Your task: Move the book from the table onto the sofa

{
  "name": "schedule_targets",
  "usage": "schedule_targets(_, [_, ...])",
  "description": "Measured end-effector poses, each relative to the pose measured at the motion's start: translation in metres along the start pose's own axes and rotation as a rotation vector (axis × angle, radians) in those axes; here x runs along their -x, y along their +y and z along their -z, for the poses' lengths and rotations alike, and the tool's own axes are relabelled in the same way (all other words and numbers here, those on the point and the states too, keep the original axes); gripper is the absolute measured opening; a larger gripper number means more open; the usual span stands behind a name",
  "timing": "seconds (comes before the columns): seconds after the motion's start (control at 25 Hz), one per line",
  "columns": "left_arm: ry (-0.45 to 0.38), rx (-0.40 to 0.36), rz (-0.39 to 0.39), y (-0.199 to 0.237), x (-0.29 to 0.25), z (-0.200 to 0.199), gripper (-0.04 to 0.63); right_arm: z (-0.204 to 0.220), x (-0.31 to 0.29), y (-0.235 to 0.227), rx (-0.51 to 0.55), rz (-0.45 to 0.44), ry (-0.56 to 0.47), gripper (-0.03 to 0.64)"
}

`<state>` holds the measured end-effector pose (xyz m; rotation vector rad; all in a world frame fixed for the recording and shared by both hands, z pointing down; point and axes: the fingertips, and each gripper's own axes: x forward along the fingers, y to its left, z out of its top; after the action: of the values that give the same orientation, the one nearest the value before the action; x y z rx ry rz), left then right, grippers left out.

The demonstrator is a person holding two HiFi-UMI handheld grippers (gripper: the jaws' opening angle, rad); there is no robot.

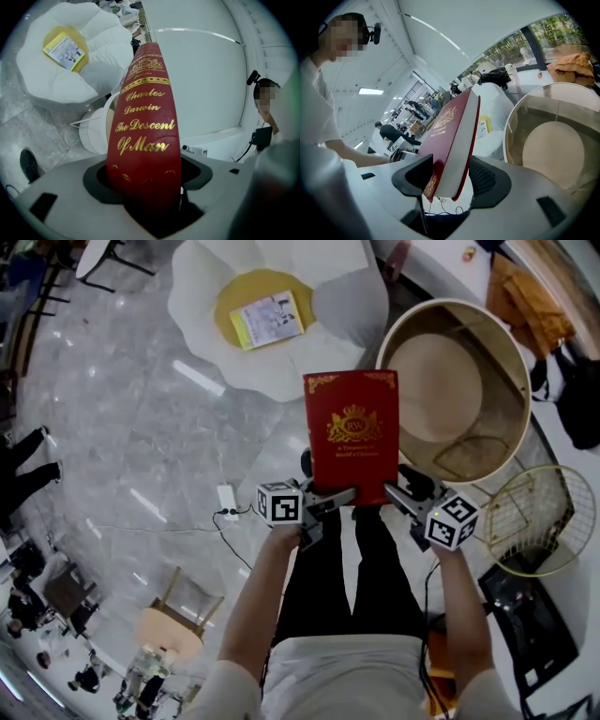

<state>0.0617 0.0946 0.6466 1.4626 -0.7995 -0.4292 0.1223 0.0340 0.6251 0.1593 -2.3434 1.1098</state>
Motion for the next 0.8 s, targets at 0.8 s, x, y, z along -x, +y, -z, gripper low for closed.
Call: schedule_targets(0.8, [-0.065,-0.006,-0.039,0.06,0.089,-0.115,0.311,-0.063,-0.151,0.021,0.07,-0.023,0.075,0.253])
